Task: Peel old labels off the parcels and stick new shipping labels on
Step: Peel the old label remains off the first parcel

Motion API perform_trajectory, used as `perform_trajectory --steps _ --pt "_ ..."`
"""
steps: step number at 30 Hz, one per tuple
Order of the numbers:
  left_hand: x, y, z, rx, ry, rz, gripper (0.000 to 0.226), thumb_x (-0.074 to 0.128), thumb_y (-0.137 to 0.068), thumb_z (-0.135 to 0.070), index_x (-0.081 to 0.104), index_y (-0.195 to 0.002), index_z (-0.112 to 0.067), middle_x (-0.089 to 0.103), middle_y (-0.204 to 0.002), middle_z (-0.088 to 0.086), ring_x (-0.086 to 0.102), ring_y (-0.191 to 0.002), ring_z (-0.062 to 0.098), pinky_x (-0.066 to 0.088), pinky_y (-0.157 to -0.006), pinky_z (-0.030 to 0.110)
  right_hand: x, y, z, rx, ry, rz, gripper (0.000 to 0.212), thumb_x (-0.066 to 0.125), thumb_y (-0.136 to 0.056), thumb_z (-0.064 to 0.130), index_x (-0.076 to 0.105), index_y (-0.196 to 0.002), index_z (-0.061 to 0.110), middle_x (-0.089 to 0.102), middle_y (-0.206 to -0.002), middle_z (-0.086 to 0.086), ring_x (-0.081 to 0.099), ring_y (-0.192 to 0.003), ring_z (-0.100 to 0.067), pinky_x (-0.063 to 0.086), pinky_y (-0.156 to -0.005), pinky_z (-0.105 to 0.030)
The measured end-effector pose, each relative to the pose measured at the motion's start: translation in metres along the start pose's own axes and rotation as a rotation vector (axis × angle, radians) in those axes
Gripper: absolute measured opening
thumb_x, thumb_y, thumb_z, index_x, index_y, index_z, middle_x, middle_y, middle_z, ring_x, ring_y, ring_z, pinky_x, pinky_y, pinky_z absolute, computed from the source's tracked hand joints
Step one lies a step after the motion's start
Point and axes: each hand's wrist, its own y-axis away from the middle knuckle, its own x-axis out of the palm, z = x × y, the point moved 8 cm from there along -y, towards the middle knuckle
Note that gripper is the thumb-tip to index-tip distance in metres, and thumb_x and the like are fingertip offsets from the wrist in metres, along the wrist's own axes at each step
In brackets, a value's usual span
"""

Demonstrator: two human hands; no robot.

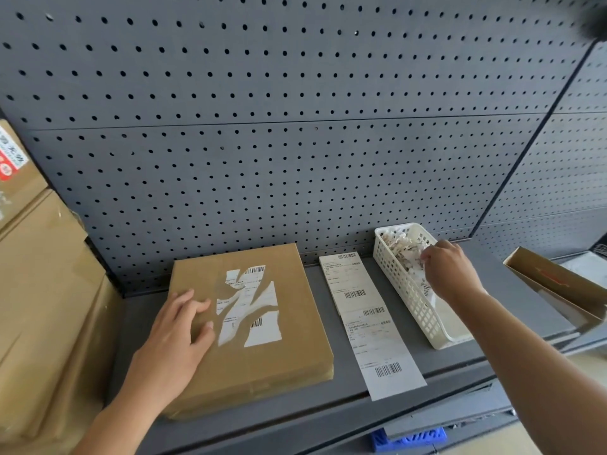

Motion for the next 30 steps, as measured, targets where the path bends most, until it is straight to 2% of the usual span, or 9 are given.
perform_trajectory --steps 5,9,11,13,17,22,26,29,30 --pt "-0.001 0.000 -0.001 0.008 0.028 -0.001 0.038 0.047 -0.101 -0.042 0.047 -0.139 -0.034 0.021 -0.160 -0.019 0.012 -0.151 0.003 0.049 -0.101 0.043 0.002 -0.002 0.007 -0.026 0.049 0.088 0.027 0.044 -0.085 -0.005 0.066 -0.082 0.011 0.055 -0.099 -0.006 0.048 -0.095 -0.025 0.046 -0.085 -0.034" --pt "-0.002 0.001 -0.004 0.008 0.032 0.004 0.038 0.047 -0.102 -0.040 0.046 -0.139 -0.033 0.020 -0.160 -0.018 0.009 -0.152 0.003 0.047 -0.103 0.042 -0.006 -0.003 0.004 0.030 0.019 0.046 0.023 0.046 -0.087 -0.002 0.060 -0.074 0.011 0.056 -0.100 -0.012 0.048 -0.095 -0.027 0.050 -0.079 -0.041" --pt "-0.003 0.001 -0.005 0.005 0.031 0.002 0.037 0.046 -0.102 -0.040 0.046 -0.139 -0.034 0.020 -0.160 -0.019 0.009 -0.152 0.002 0.047 -0.101 0.040 -0.018 0.001 0.005 0.065 -0.051 -0.044 0.026 0.047 -0.091 -0.001 0.070 -0.094 0.009 0.058 -0.111 -0.015 0.050 -0.106 -0.032 0.052 -0.080 -0.047" --pt "-0.003 0.002 -0.006 -0.002 0.032 0.003 0.037 0.046 -0.103 -0.041 0.046 -0.139 -0.034 0.019 -0.160 -0.020 0.007 -0.152 0.001 0.047 -0.099 0.039 -0.029 0.003 0.007 0.073 -0.105 -0.111 0.032 0.047 -0.093 0.002 0.069 -0.115 0.008 0.057 -0.120 -0.015 0.048 -0.116 -0.034 0.050 -0.084 -0.049" --pt "-0.004 0.003 -0.006 -0.008 0.041 0.002 0.037 0.046 -0.103 -0.040 0.046 -0.139 -0.033 0.019 -0.161 -0.019 0.009 -0.151 0.001 0.046 -0.102 0.039 -0.032 0.002 0.030 -0.016 -0.136 -0.132 0.031 0.049 -0.093 0.005 0.070 -0.114 0.009 0.059 -0.118 -0.013 0.048 -0.116 -0.035 0.050 -0.083 -0.047" --pt "-0.006 0.004 -0.007 -0.019 0.041 0.006 0.036 0.046 -0.103 -0.041 0.046 -0.139 -0.035 0.016 -0.161 -0.020 0.006 -0.151 -0.002 0.047 -0.097 0.036 -0.031 0.017 0.100 -0.215 -0.336 -0.163 0.021 0.056 -0.088 -0.002 0.073 -0.098 0.006 0.064 -0.096 -0.010 0.057 -0.096 -0.034 0.044 -0.077 -0.034" --pt "-0.006 0.005 -0.009 -0.024 0.056 0.012 0.036 0.045 -0.103 -0.041 0.044 -0.139 -0.036 0.015 -0.161 -0.022 0.002 -0.151 -0.005 0.048 -0.097 0.034 -0.017 0.037 0.174 -0.404 -0.478 -0.057 0.019 0.055 -0.091 0.001 0.070 -0.096 0.012 0.061 -0.092 0.003 0.055 -0.085 -0.018 0.046 -0.074 -0.032" --pt "-0.008 0.006 -0.010 -0.018 0.066 0.010 0.037 0.045 -0.103 -0.041 0.043 -0.139 -0.036 0.014 -0.160 -0.023 0.002 -0.150 -0.006 0.049 -0.097 0.032 -0.008 0.050 0.226 -0.496 -0.559 0.023 0.020 0.056 -0.090 0.000 0.069 -0.095 0.015 0.058 -0.090 0.009 0.050 -0.078 -0.008 0.038 -0.071 -0.012" --pt "-0.008 0.006 -0.009 -0.018 0.067 0.012 0.037 0.045 -0.103 -0.042 0.043 -0.139 -0.036 0.014 -0.160 -0.023 0.001 -0.150 -0.007 0.048 -0.097 0.032 -0.004 0.053 0.242 -0.514 -0.584 0.053 0.021 0.055 -0.090 0.000 0.069 -0.096 0.015 0.057 -0.089 0.011 0.049 -0.076 -0.005 0.037 -0.070 -0.011"
